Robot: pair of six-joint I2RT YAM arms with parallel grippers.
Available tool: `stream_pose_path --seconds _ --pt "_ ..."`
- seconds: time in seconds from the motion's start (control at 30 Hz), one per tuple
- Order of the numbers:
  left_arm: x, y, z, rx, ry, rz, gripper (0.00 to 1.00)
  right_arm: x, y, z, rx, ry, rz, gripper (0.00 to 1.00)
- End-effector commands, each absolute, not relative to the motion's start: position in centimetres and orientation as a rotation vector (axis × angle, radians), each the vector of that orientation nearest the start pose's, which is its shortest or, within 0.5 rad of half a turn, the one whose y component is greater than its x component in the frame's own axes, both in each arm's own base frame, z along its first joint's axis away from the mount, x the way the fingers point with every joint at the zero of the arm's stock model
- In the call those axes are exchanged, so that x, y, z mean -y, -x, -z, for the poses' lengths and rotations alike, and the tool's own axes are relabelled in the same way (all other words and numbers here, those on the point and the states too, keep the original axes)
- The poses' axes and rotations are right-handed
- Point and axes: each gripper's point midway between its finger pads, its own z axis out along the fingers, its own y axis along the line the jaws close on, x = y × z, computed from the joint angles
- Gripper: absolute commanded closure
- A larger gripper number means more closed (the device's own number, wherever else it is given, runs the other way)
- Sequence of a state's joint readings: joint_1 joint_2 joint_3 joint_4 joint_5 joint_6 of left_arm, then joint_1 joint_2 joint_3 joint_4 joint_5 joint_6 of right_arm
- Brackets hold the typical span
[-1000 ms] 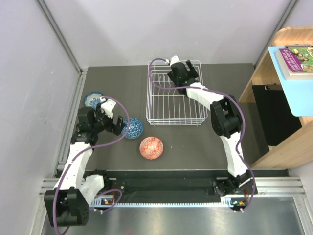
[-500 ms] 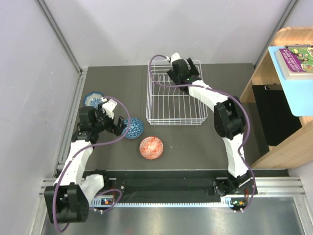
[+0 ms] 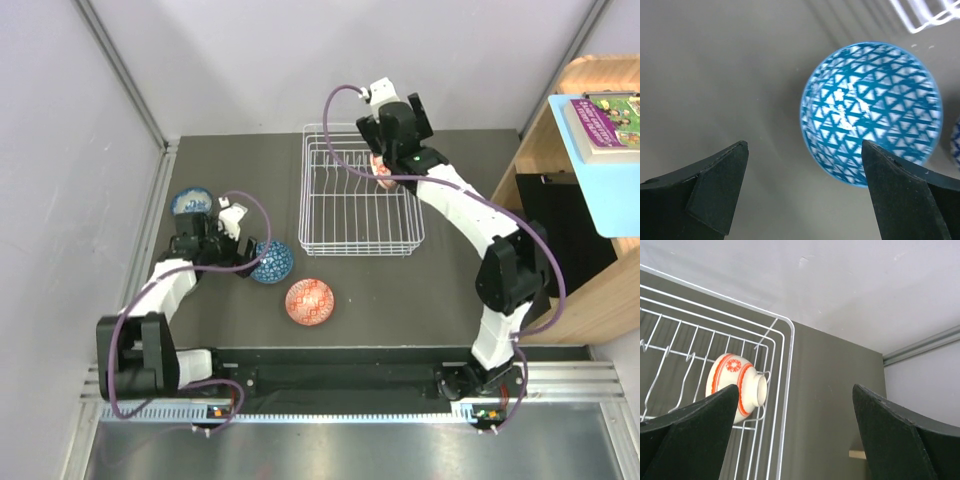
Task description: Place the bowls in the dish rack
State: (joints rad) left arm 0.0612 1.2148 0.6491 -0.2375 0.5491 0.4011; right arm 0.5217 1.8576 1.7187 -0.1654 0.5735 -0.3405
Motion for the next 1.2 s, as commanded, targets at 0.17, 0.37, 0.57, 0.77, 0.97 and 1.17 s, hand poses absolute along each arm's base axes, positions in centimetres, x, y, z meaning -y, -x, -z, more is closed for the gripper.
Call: stream_pose_path --seconds 0.17,0.37,0.57,0.77,0.97,1.17 --pt "4.9 -34.3 -7.1 -2.215 -0.669 0.369 0.03 -16.9 -46.8 -33.7 -1.732 0.418 0.271 0.05" --pt "6.3 -34.2 -6.2 -2.260 -0.713 0.505 0.30 -16.7 -44.5 -34.7 -1.703 0.450 0.209 0.05" --pt "7.6 -33.5 -5.6 -2.285 -0.755 0.628 0.66 -16.9 -44.0 -34.0 -1.715 0.491 0.191 0.05" --pt "8.3 -32.3 -5.0 -2.319 -0.801 0.721 0.98 -16.7 -43.5 -33.2 -1.726 0.507 0.191 0.05" --pt "8.7 -32.8 -6.9 -2.276 -0.815 0.735 1.00 -18.6 -43.0 -31.1 -1.786 0.576 0.080 0.05" --pt "9.9 -34.4 -14.0 -2.085 -0.872 0.754 1.00 -23.1 -41.5 -28.5 -1.878 0.706 -0.203 0.05"
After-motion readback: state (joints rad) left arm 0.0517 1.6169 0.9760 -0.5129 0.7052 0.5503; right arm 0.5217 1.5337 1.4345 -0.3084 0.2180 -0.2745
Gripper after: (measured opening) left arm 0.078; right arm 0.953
